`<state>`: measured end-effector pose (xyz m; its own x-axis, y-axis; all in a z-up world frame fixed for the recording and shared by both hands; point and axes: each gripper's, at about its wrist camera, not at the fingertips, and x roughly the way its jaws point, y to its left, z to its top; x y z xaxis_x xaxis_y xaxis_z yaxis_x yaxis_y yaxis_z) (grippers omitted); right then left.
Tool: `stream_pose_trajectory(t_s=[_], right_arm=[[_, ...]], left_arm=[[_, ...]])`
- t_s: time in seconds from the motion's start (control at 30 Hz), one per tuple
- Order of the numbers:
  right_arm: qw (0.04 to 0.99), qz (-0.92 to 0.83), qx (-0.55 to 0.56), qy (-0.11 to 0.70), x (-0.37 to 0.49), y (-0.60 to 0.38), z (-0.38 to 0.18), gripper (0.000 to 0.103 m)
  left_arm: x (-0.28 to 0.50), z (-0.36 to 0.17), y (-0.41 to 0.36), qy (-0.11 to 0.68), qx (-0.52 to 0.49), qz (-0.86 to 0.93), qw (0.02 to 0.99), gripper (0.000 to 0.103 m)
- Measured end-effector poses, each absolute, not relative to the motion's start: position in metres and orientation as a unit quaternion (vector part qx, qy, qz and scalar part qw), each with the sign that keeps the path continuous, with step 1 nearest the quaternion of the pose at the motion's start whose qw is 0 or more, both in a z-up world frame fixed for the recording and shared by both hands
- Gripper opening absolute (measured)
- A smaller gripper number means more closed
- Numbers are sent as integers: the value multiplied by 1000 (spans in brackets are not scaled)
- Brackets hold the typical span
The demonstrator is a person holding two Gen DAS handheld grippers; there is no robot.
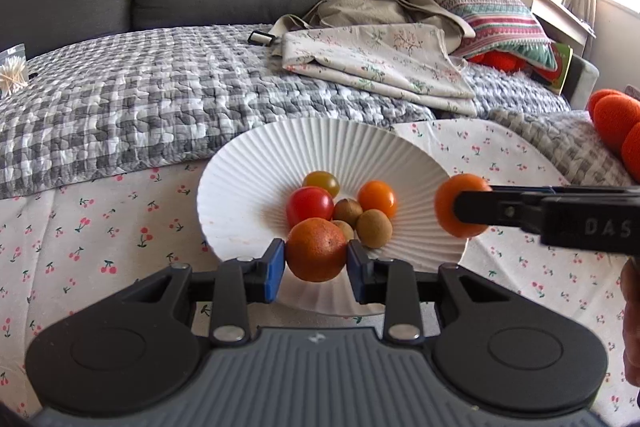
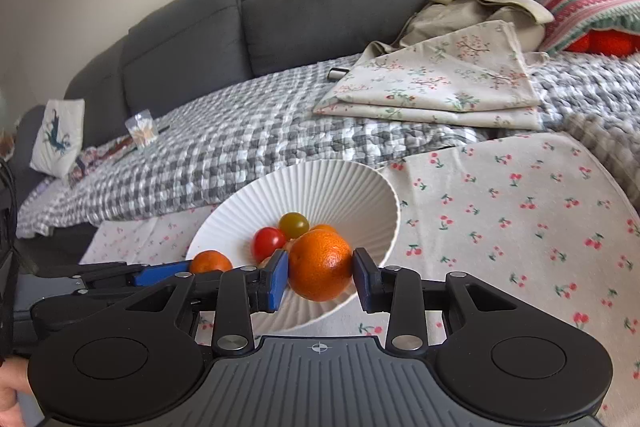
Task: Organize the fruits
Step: 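Carry both held oranges up to the white bowl, then lower both oranges into the bowl and open both tools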
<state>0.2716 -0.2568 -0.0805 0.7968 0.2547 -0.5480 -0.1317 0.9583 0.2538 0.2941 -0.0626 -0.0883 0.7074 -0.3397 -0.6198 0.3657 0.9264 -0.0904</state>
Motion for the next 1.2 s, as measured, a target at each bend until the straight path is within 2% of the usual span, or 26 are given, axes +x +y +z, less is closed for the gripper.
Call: stream_pose_trajectory(t_s=[0.33, 0.57, 0.8, 1.03, 1.2], right_arm=[[940, 96, 73, 318, 283, -241, -95, 37], [945, 86, 89, 303, 279, -250, -85, 37], [946, 81, 104, 297, 273, -262, -75, 37], [944, 79, 121, 295, 263, -271, -67, 41], [945, 87, 132, 285, 252, -273, -58, 47]], left_arm=[[298, -95, -66, 332, 28, -191, 923, 35], [295, -86, -57, 325, 16, -188, 927, 47], [293, -77, -44, 322, 0, -175, 930, 53], [286, -73, -35, 336, -14, -166, 927, 54], [271, -64, -27, 337, -20, -159, 928, 65]])
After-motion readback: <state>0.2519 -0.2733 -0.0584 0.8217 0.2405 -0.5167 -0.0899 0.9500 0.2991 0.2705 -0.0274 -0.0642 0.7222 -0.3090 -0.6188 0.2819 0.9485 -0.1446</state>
